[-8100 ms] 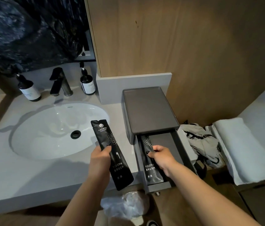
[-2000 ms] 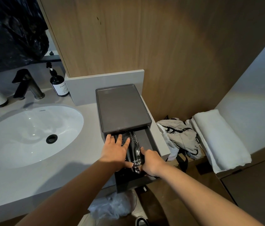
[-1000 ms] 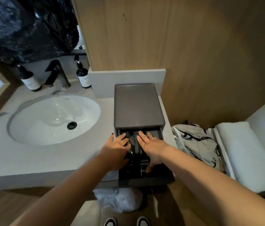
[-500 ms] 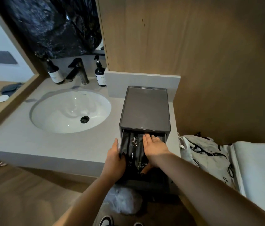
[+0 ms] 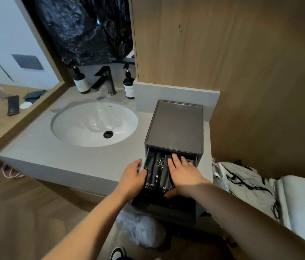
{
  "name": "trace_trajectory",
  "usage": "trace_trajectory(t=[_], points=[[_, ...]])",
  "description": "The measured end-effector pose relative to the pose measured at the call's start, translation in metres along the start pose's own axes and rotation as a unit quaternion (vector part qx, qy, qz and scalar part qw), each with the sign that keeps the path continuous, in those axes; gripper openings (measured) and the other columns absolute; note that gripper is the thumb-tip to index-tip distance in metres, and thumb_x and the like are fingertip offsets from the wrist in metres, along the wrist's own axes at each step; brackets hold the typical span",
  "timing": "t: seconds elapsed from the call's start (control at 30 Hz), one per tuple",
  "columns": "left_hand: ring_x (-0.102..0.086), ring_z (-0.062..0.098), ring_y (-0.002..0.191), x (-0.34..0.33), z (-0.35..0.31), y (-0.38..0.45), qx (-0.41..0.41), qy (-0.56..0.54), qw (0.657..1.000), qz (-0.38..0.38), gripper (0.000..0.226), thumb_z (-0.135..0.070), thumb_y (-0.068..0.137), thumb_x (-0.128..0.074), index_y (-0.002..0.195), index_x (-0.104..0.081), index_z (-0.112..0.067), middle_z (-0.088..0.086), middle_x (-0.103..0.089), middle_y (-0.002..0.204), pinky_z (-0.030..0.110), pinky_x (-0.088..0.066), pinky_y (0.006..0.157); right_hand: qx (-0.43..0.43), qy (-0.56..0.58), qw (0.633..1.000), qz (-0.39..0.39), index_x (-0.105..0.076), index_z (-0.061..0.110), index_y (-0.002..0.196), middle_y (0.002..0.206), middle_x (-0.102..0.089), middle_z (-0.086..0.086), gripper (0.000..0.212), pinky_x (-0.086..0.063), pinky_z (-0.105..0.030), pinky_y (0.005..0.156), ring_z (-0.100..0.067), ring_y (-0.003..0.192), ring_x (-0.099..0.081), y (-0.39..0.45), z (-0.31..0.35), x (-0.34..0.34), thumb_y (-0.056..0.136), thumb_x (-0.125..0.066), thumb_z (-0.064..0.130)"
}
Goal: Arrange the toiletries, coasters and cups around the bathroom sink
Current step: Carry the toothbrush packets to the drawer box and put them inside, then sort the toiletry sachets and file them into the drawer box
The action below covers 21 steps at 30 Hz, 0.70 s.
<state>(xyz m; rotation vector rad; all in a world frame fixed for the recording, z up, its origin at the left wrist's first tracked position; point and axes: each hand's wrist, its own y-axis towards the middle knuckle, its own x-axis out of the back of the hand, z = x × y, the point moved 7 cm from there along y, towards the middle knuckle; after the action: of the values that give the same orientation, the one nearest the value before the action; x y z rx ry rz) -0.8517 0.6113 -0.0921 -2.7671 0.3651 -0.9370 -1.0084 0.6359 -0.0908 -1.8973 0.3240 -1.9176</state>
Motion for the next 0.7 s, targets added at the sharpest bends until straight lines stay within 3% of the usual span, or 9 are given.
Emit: trace_trajectory(t=[0.13,0.23,0.37,0.53,0.7], points=[[-0.037,0.020,0.138,0.024,-0.005,0.000,-0.039,0.073,0.996,0.013,0.053,-0.023,0.099,-0.047,0.148,-0.031,-0.009,0.009,-0.036,0.151,0.025,-0.024,0.111,0.084,0.060,0.992,-0.070,-0.017,0.015,0.153,0.162,-0.009,-0.004,0.073,-0.027,-0.042,0.116,-0.024,0.147,-0.017,-0.017,0.017,0.035,0.094,-0.050,0.044],[-0.029,0.018,0.142,0.046,-0.008,0.002,-0.077,0.142,0.987,0.025,0.056,-0.030,0.100,-0.045,0.150,-0.026,-0.011,0.007,-0.030,0.155,0.022,-0.017,0.112,0.128,0.121,0.977,-0.121,-0.026,0.019,0.150,0.159,-0.023,0.001,0.061,-0.029,-0.038,0.115,-0.018,0.144,-0.024,-0.018,0.034,0.059,0.096,-0.048,0.036],[-0.027,0.018,0.143,0.079,-0.008,0.001,-0.103,0.225,0.968,0.033,0.062,-0.038,0.099,-0.044,0.152,-0.022,-0.014,0.005,-0.025,0.157,0.025,-0.019,0.114,0.148,0.160,0.965,-0.146,-0.027,0.016,0.149,0.157,-0.025,0.000,0.064,-0.025,-0.034,0.116,-0.017,0.144,-0.020,-0.002,0.063,0.080,0.095,-0.050,0.040],[-0.027,0.019,0.143,0.134,0.004,-0.001,-0.098,0.277,0.956,0.011,0.064,-0.046,0.097,-0.043,0.151,-0.023,-0.018,0.003,-0.025,0.158,0.032,-0.022,0.116,0.142,0.147,0.975,-0.083,-0.015,0.019,0.153,0.162,-0.007,-0.002,0.078,-0.013,-0.043,0.120,-0.020,0.149,0.000,0.026,0.103,0.091,0.091,-0.051,0.051],[-0.030,0.017,0.142,0.194,0.029,-0.006,-0.087,0.249,0.965,-0.015,0.062,-0.048,0.097,-0.043,0.150,-0.028,-0.021,0.000,-0.030,0.156,0.030,-0.023,0.114,0.117,0.165,0.978,-0.052,-0.020,0.014,0.152,0.161,-0.011,-0.006,0.084,-0.012,-0.033,0.120,-0.018,0.149,-0.007,0.055,0.143,0.109,0.089,-0.049,0.060]])
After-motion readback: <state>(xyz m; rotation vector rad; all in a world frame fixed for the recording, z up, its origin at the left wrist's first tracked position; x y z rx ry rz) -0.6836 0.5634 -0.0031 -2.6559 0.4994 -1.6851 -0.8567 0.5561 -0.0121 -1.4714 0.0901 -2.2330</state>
